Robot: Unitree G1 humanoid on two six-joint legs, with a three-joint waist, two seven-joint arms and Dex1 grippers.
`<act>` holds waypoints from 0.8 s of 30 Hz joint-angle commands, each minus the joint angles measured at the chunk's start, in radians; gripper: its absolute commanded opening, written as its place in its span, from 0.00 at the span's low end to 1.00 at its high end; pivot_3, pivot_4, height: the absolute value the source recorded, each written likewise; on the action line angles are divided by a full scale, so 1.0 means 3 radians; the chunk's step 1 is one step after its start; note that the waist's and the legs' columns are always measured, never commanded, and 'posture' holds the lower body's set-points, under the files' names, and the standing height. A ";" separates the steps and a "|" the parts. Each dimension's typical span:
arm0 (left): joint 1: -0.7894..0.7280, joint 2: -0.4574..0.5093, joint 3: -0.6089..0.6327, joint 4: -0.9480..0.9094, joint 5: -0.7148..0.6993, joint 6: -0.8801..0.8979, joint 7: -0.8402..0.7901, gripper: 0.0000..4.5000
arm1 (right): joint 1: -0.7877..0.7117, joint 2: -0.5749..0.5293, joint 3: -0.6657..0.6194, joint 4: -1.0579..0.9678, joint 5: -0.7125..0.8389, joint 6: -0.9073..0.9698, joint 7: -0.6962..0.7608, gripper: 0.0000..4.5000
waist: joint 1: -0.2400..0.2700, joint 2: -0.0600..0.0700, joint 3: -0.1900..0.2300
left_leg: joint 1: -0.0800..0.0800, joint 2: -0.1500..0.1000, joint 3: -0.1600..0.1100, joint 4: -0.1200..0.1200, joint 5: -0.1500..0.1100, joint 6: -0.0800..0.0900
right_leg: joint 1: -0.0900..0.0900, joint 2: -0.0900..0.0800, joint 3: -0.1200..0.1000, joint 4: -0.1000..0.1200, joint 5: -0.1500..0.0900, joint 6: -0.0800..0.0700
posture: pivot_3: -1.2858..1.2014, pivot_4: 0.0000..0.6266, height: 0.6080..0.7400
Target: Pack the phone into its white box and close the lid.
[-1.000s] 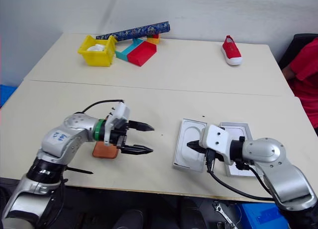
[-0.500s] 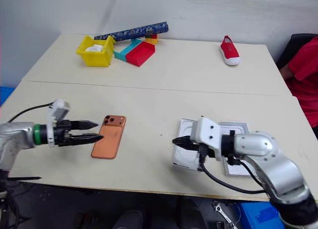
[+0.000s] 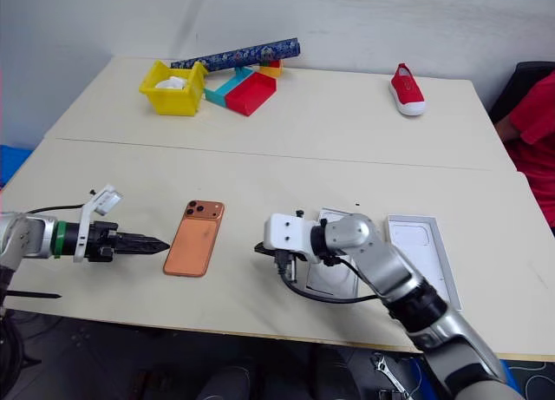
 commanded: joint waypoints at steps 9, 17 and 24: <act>-0.0084 -0.0461 -0.0592 -0.0062 0.0059 0.0379 0.0113 1.00 | -0.0454 0.0474 0.0239 0.0727 -0.0519 -0.0038 -0.0063 0.00 | -0.0005 0.0039 -0.0024 | 0.0027 -0.0040 -0.0002 -0.0003 0.0011 0.0018 | 0.0013 -0.0038 -0.0005 0.0032 0.0000 0.0000 | 0.52 0.24 1.00; -0.0167 -0.0833 -0.0614 -0.0173 0.0010 0.0696 0.0367 1.00 | -0.0518 0.0606 0.0250 0.0953 -0.0667 -0.0116 -0.0034 0.00 | -0.0008 0.0069 -0.0048 | 0.0062 -0.0055 -0.0006 -0.0003 0.0006 0.0038 | 0.0052 -0.0040 -0.0004 0.0027 -0.0001 0.0001 | 0.52 0.24 1.00; -0.0190 -0.1154 -0.0246 -0.0125 -0.0133 0.1061 0.0554 1.00 | -0.0508 0.0645 0.0188 0.0962 -0.0662 -0.0097 -0.0043 0.00 | -0.0008 0.0075 -0.0051 | 0.0099 -0.0056 -0.0009 -0.0013 0.0003 0.0038 | 0.0087 -0.0041 -0.0002 0.0008 -0.0009 0.0011 | 0.52 0.24 1.00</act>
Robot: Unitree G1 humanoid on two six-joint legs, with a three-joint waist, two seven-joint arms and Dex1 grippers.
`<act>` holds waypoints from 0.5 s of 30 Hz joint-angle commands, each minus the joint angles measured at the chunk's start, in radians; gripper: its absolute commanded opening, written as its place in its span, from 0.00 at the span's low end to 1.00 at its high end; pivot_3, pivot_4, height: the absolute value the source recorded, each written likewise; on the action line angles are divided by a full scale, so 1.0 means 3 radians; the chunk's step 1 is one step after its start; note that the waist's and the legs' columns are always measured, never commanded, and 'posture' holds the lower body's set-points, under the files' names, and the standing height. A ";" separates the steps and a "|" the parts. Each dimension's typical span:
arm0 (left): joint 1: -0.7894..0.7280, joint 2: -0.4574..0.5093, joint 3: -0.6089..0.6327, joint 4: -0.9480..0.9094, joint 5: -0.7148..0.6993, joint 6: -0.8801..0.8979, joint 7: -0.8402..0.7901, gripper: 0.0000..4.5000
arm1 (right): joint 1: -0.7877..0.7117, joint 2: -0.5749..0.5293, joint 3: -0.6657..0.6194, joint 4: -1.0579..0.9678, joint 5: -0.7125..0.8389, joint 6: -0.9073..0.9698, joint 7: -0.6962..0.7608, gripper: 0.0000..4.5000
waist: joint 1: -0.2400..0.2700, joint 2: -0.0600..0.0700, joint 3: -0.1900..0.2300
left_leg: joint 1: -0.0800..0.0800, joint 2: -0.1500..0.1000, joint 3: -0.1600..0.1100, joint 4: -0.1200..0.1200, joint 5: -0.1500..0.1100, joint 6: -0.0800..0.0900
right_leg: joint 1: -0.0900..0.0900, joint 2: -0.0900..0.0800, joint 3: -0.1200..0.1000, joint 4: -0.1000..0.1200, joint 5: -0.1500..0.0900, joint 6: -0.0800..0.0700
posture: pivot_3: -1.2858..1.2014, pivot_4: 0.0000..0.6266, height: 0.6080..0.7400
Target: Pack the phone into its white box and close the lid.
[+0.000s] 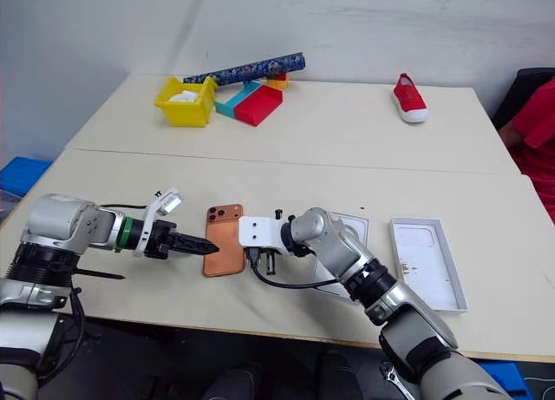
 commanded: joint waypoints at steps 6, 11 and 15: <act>0.0132 -0.0408 0.0193 0.0168 -0.0311 0.0398 0.0111 1.00 | 0.0056 0.0000 -0.0104 -0.0074 -0.0007 -0.0024 0.0010 0.00 | -0.0001 0.0001 0.0000 | 0.0001 0.0000 -0.0005 -0.0001 0.0000 -0.0002 | 0.0003 -0.0003 0.0000 -0.0004 0.0000 0.0001 | 0.52 0.24 1.00; 0.0191 -0.0394 0.0194 0.0122 -0.0396 0.0413 0.0209 1.00 | 0.0088 0.0037 -0.0167 -0.0119 0.0039 0.0018 0.0022 0.00 | -0.0002 0.0001 0.0000 | -0.0002 0.0002 -0.0008 -0.0003 -0.0002 -0.0005 | 0.0001 -0.0006 -0.0001 -0.0008 0.0000 0.0000 | 0.52 0.24 1.00; 0.0243 -0.0446 0.0247 0.0081 -0.0456 0.0413 0.0345 1.00 | 0.0092 0.0101 -0.0199 -0.0132 0.0079 0.0037 0.0045 0.00 | -0.0004 0.0001 0.0000 | -0.0001 0.0002 -0.0010 -0.0009 -0.0003 -0.0006 | 0.0001 -0.0006 0.0000 -0.0010 0.0000 0.0000 | 0.52 0.24 1.00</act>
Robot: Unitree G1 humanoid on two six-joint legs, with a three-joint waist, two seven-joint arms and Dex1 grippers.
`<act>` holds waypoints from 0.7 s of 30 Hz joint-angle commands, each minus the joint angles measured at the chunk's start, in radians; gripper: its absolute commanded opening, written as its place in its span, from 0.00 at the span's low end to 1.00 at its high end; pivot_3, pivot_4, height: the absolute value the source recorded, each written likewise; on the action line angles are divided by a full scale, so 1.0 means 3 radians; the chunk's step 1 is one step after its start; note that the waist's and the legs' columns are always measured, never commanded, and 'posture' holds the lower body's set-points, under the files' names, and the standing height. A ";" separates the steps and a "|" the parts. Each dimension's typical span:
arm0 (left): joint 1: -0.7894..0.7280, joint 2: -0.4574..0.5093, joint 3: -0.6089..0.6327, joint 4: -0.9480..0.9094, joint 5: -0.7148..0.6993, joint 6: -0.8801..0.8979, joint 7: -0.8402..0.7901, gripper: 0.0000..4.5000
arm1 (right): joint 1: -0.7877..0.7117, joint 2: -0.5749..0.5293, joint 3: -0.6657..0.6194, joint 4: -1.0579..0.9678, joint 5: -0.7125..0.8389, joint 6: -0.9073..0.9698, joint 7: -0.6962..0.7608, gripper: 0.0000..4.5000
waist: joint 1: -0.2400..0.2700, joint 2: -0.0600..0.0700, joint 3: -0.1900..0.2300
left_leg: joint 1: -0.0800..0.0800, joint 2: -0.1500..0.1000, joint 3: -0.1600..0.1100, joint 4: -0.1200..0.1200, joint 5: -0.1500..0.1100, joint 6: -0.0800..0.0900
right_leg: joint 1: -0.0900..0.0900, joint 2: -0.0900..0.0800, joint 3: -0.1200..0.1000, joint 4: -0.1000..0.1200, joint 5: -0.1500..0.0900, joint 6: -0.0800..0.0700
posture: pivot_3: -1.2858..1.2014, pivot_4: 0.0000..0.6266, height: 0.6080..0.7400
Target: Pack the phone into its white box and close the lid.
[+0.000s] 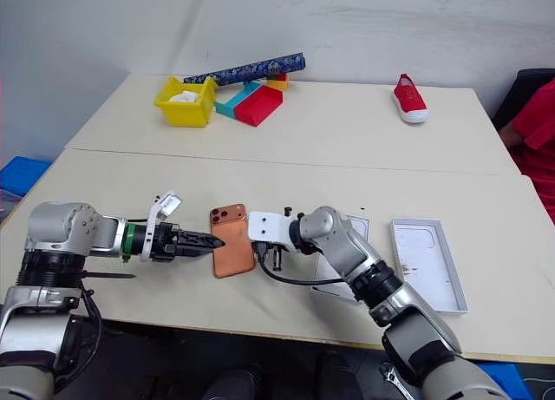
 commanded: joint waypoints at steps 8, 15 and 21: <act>0.0202 -0.0274 0.0098 0.0179 -0.0385 0.0058 0.0012 1.00 | -0.0001 0.0155 -0.0005 -0.0069 0.0056 -0.0018 0.0066 0.00 | -0.0002 0.0000 0.0000 | -0.0002 0.0001 -0.0001 -0.0004 0.0001 -0.0001 | -0.0002 0.0001 -0.0001 -0.0005 0.0000 0.0000 | 0.52 0.24 1.00; 0.0204 -0.0253 0.0331 0.0309 -0.0377 -0.0055 -0.0058 1.00 | -0.0003 0.0158 -0.0015 -0.0040 0.0033 -0.0049 0.0076 0.00 | -0.0001 -0.0003 0.0001 | -0.0007 0.0001 -0.0002 -0.0013 0.0002 -0.0005 | -0.0009 0.0001 -0.0002 -0.0011 0.0000 0.0000 | 0.52 0.24 1.00; 0.0166 -0.0327 0.0424 0.0300 -0.0390 -0.0001 -0.0006 1.00 | 0.0012 0.0167 -0.0015 -0.0007 0.0023 -0.0093 0.0072 0.00 | 0.0002 -0.0004 0.0002 | -0.0010 0.0002 -0.0004 -0.0032 0.0011 -0.0013 | -0.0014 0.0000 -0.0003 -0.0018 0.0000 0.0000 | 0.52 0.24 1.00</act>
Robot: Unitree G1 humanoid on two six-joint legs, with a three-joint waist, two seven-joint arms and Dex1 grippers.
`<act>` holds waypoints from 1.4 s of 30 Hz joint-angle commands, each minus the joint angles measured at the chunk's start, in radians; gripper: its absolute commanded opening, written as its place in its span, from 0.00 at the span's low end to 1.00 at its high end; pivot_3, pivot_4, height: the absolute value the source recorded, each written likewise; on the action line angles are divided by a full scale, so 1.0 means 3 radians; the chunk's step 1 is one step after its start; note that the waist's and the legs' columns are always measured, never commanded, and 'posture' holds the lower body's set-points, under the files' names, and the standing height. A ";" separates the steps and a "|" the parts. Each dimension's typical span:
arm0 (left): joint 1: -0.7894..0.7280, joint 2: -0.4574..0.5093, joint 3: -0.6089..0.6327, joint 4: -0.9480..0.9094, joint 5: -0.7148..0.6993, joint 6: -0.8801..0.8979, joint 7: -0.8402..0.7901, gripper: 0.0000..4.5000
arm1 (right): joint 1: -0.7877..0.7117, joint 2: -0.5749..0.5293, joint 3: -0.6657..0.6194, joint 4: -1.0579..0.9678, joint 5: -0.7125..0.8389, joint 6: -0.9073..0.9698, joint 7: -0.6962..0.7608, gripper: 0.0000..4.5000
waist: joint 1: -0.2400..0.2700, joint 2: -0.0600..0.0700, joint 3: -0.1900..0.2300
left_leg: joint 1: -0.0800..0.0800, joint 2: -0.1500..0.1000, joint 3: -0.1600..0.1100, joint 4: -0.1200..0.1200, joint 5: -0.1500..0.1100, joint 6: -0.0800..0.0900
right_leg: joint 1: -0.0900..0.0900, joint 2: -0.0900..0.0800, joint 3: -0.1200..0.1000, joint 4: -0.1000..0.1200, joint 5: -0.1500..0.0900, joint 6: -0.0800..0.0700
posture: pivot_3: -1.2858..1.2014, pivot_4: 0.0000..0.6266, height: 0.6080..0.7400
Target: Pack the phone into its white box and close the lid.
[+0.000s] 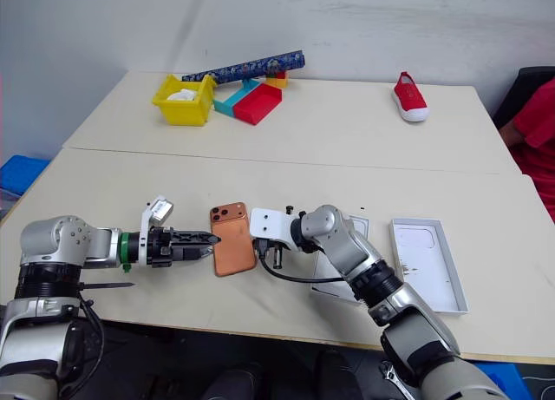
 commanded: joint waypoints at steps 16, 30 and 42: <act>-0.0008 -0.0272 -0.0108 -0.0141 -0.0038 -0.0075 0.0074 1.00 | 0.0067 0.0096 0.0053 -0.0045 -0.0030 -0.0167 0.0068 0.00 | -0.0018 -0.0008 0.0001 | -0.0024 0.0003 -0.0018 -0.0005 0.0009 -0.0011 | -0.0012 0.0001 -0.0015 -0.0006 0.0000 0.0000 | 0.52 0.24 1.00; -0.0049 0.0990 -0.0642 -0.0238 0.0065 -0.0176 -0.0123 1.00 | 0.0017 0.0064 0.0033 0.0071 -0.0113 -0.0278 0.0035 0.00 | -0.0212 -0.0040 0.0014 | -0.0039 0.0013 -0.0029 -0.0022 0.0029 -0.0046 | -0.0048 0.0009 -0.0015 0.0020 -0.0008 -0.0016 | 0.52 0.24 1.00; -0.0130 0.0405 -0.0638 -0.0393 0.0039 0.0112 0.0306 1.00 | 0.0020 0.0081 0.0036 0.0050 -0.0109 -0.0250 0.0043 0.00 | -0.0142 -0.0045 0.0012 | -0.0038 0.0010 -0.0031 -0.0025 0.0031 -0.0043 | -0.0048 0.0006 -0.0016 0.0018 -0.0011 -0.0020 | 0.52 0.24 1.00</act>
